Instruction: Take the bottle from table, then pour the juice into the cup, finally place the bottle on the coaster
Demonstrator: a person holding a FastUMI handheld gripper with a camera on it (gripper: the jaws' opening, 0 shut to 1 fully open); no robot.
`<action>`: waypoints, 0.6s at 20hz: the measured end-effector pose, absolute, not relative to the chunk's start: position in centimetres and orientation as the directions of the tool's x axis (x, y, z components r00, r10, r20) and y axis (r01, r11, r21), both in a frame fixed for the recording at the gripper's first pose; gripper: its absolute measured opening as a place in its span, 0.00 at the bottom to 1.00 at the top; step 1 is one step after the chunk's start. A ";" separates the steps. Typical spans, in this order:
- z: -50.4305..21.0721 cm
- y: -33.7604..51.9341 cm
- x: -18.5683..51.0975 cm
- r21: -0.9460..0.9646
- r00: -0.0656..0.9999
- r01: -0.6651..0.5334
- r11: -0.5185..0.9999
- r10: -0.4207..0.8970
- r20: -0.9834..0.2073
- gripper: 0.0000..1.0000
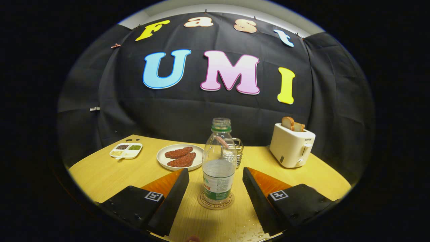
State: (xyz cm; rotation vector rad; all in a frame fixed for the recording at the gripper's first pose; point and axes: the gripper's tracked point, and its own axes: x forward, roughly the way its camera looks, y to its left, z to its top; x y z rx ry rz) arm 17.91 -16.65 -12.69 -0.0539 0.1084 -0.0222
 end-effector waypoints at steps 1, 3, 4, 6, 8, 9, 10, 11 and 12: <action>-11.4 -16.5 16.7 -0.042 0.995 0.016 0.999 -0.020 -0.093 0.98; -9.2 -15.7 14.2 0.018 0.996 0.002 1.000 0.000 -0.091 0.97; -8.0 -15.5 13.1 0.044 0.996 -0.003 0.999 0.007 -0.086 0.97; -5.3 -15.4 10.9 0.058 0.997 0.002 0.998 0.002 -0.073 0.97; -2.8 -15.0 8.6 0.047 0.998 -0.011 0.999 0.014 -0.062 0.97; -1.7 -14.9 7.6 0.042 0.998 -0.012 0.999 0.014 -0.058 0.97; -0.9 -14.7 6.5 0.031 0.998 -0.018 0.999 0.020 -0.061 0.98; 0.0 -14.7 5.3 0.021 0.998 -0.010 1.000 0.011 -0.060 0.97; 1.3 -14.2 4.8 0.010 0.999 -0.009 1.000 0.010 -0.054 0.97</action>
